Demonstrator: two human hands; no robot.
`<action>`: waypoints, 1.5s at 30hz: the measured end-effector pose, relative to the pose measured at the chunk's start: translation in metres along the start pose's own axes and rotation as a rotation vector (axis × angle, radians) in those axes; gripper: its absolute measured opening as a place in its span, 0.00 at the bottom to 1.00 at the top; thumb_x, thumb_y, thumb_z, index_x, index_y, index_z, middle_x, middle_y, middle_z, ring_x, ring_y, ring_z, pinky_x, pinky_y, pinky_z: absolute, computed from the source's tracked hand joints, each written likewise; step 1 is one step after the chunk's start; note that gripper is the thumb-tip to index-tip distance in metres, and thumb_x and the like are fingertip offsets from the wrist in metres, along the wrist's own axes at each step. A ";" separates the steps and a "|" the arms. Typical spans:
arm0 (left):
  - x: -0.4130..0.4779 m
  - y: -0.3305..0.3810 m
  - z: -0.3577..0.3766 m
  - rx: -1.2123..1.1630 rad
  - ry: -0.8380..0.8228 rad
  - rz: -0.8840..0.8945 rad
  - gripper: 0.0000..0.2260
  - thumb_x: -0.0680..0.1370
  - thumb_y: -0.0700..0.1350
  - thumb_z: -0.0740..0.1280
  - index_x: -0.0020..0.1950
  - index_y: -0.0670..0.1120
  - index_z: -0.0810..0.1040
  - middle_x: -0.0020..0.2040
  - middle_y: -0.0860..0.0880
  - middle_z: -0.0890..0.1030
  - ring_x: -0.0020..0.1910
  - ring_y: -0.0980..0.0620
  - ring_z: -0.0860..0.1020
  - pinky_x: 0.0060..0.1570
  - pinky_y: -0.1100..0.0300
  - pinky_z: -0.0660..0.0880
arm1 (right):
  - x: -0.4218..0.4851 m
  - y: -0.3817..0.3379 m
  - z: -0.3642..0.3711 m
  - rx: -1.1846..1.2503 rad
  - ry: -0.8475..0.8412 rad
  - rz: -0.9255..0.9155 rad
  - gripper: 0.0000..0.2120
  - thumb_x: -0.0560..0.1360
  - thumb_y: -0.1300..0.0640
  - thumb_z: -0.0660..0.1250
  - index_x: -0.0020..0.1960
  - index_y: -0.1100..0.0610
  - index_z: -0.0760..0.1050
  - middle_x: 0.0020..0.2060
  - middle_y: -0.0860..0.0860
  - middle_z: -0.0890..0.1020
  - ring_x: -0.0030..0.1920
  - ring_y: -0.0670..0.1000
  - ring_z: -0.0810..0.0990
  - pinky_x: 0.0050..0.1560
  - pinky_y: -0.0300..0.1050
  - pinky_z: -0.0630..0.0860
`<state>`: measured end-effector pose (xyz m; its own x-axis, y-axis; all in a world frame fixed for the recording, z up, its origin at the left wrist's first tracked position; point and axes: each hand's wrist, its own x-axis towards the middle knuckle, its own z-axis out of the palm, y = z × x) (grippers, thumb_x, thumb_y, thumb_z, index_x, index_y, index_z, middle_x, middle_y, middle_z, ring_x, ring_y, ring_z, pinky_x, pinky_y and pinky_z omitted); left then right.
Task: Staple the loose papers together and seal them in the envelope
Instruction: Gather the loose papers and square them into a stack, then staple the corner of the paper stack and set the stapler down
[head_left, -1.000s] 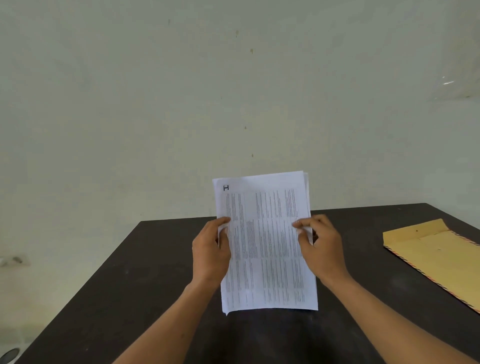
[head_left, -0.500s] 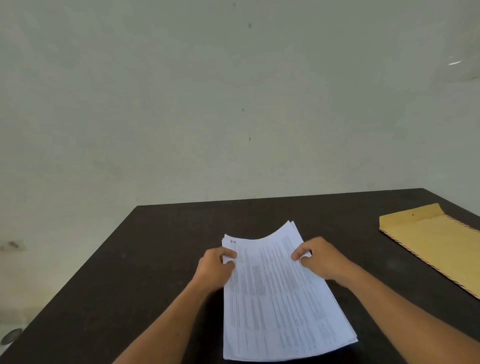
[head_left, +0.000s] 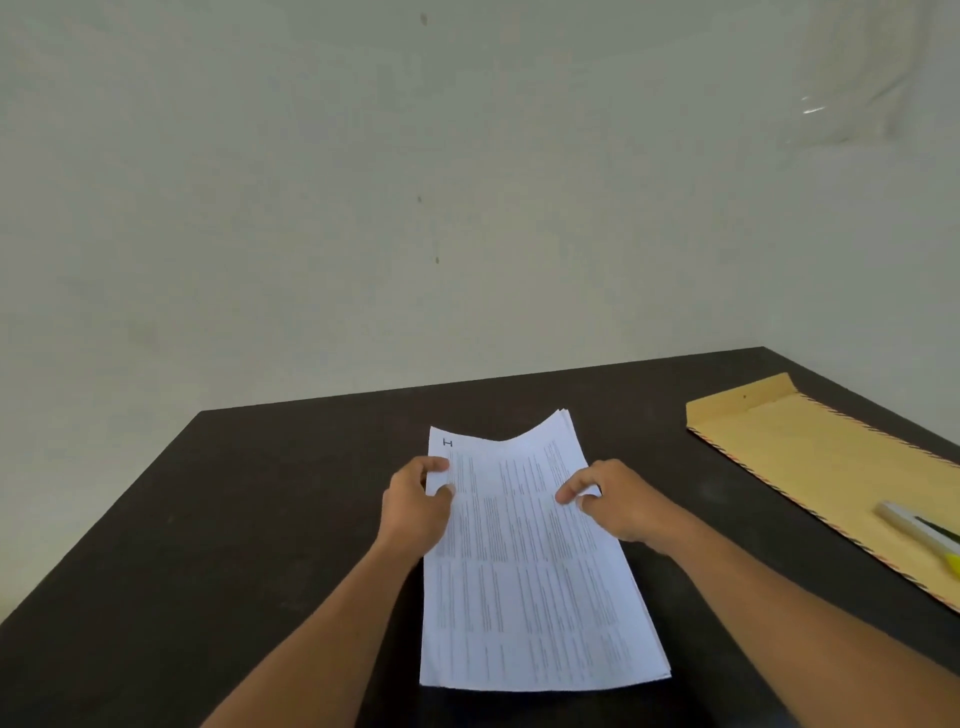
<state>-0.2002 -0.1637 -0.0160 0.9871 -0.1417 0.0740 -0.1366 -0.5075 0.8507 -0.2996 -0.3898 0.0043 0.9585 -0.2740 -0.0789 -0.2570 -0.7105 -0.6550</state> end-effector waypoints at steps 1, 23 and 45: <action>0.001 0.006 0.009 0.001 -0.004 0.014 0.14 0.80 0.42 0.67 0.66 0.50 0.75 0.67 0.49 0.76 0.43 0.60 0.76 0.33 0.72 0.67 | -0.003 0.006 -0.007 0.008 0.012 0.014 0.11 0.81 0.61 0.64 0.50 0.48 0.82 0.70 0.48 0.73 0.69 0.54 0.73 0.59 0.39 0.71; -0.038 0.098 0.161 -0.055 -0.306 0.291 0.16 0.79 0.41 0.69 0.65 0.54 0.76 0.67 0.52 0.76 0.60 0.51 0.79 0.57 0.56 0.78 | -0.091 0.215 -0.146 -0.584 0.403 0.661 0.15 0.78 0.57 0.61 0.64 0.55 0.70 0.59 0.55 0.76 0.62 0.58 0.73 0.61 0.56 0.69; -0.038 0.073 0.007 -0.146 -0.126 0.355 0.13 0.79 0.38 0.68 0.60 0.53 0.80 0.57 0.57 0.81 0.51 0.58 0.82 0.49 0.62 0.82 | 0.030 -0.078 -0.075 1.216 0.216 -0.023 0.04 0.82 0.63 0.58 0.54 0.61 0.70 0.44 0.61 0.82 0.43 0.60 0.85 0.55 0.57 0.80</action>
<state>-0.2483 -0.2014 0.0395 0.8615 -0.3939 0.3206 -0.4455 -0.2831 0.8493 -0.2599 -0.3906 0.1094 0.8916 -0.4528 -0.0084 0.1515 0.3158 -0.9367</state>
